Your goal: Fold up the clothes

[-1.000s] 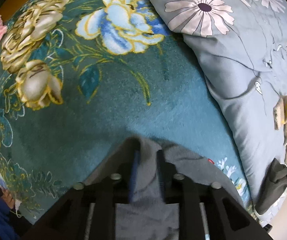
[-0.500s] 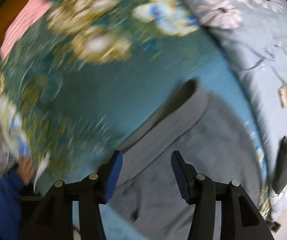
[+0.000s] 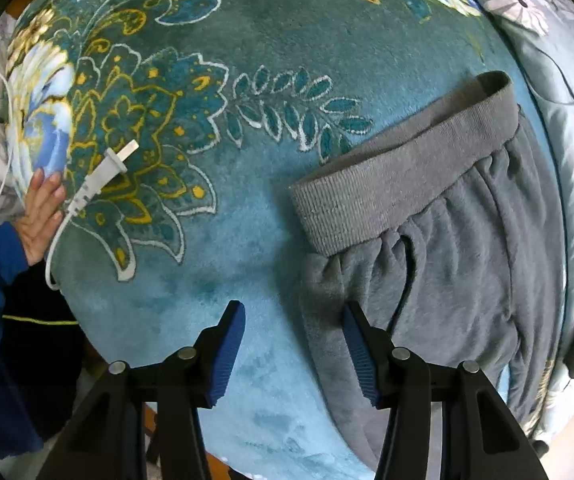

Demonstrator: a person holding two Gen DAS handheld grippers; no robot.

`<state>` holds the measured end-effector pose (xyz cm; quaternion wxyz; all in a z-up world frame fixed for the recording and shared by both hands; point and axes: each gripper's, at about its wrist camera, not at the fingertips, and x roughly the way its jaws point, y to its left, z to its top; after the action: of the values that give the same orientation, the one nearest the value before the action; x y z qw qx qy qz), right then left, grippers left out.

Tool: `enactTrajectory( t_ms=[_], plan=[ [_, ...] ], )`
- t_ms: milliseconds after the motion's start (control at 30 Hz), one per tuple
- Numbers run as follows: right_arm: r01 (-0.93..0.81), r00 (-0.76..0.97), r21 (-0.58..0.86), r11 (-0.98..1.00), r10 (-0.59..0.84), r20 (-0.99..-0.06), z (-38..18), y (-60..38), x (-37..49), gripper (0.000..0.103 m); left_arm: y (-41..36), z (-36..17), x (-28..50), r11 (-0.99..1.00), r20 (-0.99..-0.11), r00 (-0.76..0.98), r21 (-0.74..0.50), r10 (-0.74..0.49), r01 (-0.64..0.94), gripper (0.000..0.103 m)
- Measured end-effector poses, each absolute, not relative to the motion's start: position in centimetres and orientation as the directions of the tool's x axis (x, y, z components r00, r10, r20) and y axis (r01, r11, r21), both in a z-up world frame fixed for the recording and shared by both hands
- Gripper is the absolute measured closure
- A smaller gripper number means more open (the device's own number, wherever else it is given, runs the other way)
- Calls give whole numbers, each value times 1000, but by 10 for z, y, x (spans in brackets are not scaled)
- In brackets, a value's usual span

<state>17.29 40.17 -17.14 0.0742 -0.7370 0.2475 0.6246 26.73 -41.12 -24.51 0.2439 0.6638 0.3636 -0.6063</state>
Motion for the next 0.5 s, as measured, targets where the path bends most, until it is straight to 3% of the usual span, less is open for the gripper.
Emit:
enactTrajectory(
  t_ms=[267,433,500],
  plan=[
    [-521,76,250,-816,-336,-939,-209,413,175,46,-401,-253,267,-579,-981,-46,-149,188,801,53],
    [-538,49,318,-780,-406,-913,-222,410,167,67,-398,-257,273,-516,-979,-78,-166,188,841,62],
    [-529,53,331,-782,-419,-906,-224,408,164,76,-397,-257,276,-492,-978,-95,-177,188,852,77]
  ],
)
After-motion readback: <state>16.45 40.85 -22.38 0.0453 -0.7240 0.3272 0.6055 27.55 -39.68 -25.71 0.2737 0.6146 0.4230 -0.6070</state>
